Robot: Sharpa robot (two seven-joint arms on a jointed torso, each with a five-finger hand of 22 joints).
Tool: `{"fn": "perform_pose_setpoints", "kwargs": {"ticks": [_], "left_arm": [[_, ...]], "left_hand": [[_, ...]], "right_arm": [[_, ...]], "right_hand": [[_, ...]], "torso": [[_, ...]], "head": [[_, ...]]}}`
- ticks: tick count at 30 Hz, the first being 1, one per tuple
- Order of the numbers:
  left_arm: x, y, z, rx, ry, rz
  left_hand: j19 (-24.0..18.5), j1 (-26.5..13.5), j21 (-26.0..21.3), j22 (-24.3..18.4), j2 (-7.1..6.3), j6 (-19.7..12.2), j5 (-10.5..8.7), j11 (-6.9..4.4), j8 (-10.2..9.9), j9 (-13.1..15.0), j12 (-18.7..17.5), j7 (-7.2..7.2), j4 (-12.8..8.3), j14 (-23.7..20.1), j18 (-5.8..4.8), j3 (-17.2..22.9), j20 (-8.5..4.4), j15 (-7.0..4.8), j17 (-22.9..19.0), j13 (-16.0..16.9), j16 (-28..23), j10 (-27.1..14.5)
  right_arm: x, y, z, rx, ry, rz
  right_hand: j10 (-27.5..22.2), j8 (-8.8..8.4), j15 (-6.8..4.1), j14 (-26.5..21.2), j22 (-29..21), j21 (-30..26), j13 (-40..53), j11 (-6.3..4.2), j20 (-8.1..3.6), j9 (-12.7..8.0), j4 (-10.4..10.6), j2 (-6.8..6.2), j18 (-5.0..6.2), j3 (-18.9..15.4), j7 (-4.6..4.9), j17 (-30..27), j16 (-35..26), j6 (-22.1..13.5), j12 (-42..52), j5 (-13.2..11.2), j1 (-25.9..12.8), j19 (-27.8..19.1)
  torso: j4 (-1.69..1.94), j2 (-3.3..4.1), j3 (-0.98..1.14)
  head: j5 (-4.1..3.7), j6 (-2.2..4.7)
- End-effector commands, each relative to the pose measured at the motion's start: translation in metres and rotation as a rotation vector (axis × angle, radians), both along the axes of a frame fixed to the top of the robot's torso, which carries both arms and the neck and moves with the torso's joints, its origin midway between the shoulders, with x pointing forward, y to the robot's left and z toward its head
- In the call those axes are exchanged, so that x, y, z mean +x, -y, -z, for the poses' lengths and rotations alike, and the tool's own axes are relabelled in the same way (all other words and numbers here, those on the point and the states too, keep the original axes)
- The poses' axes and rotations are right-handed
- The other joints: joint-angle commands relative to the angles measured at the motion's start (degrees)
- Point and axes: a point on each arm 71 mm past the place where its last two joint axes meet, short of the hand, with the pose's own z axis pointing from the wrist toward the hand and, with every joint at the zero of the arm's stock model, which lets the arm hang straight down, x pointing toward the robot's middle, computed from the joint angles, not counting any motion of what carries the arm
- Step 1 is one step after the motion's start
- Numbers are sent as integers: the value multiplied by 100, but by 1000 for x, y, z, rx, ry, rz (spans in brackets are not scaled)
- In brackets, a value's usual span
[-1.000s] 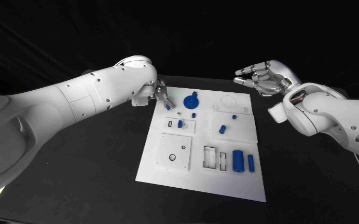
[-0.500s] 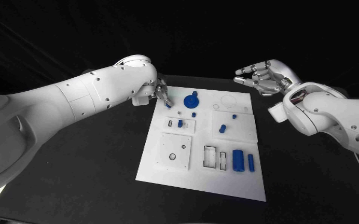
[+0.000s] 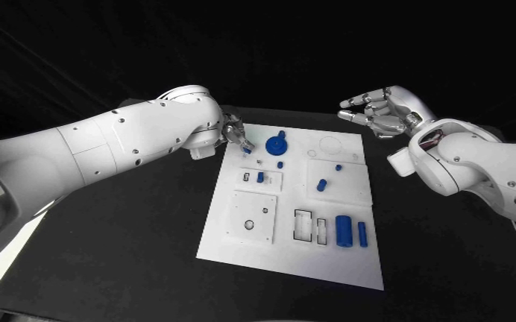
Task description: Assemble the parts on the task board
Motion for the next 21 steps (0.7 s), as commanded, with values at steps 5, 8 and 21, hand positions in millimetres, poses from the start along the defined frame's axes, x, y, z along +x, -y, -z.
{"fn": "perform_pose_setpoints", "kwargs": {"ticks": [5, 8, 21], "left_arm": [[-24, -7, 3, -104, 88, -49], [-33, -10, 6, -118, 113, -49], [-52, -16, 17, -144, 168, -32]], "left_hand": [[295, -135, 23, 775, -87, 46, -29, -16, 97, 21, 82, -63, -706, 591, -43, 837, -23, 2, 1508, 58, 17, 97], [299, -175, 29, 785, -133, 55, -29, -22, 122, 25, 96, -69, -739, 591, -45, 935, -29, -4, 1508, 75, 17, 114], [312, -230, 48, 813, -197, 74, -35, -31, 151, 28, 131, -78, -768, 591, -52, 1032, -36, -11, 1508, 118, 17, 152]], "right_arm": [[-1, 2, 0, -3, -4, -9], [-1, 2, 0, -4, -4, -8], [0, 2, 2, 3, -11, -9]], "right_hand": [[-9, 38, -4, 415, -8, -28, 3, -6, 9, 10, -9, 18, 63, -30, 1, 800, -19, -13, 0, 7, -16, -33], [-9, 38, -4, 415, -8, -28, 3, -6, 9, 10, -9, 18, 63, -30, 1, 800, -19, -13, 0, 7, -16, -33], [-9, 41, -5, 415, -5, -27, 1, -7, 9, 11, -1, 20, 62, -39, 0, 799, -20, -9, 0, 2, -26, -31]], "torso": [[23, -14, -3], [39, -21, -3], [72, -46, -27]], "head": [[-15, -8], [-13, -16], [-34, -41]]}}
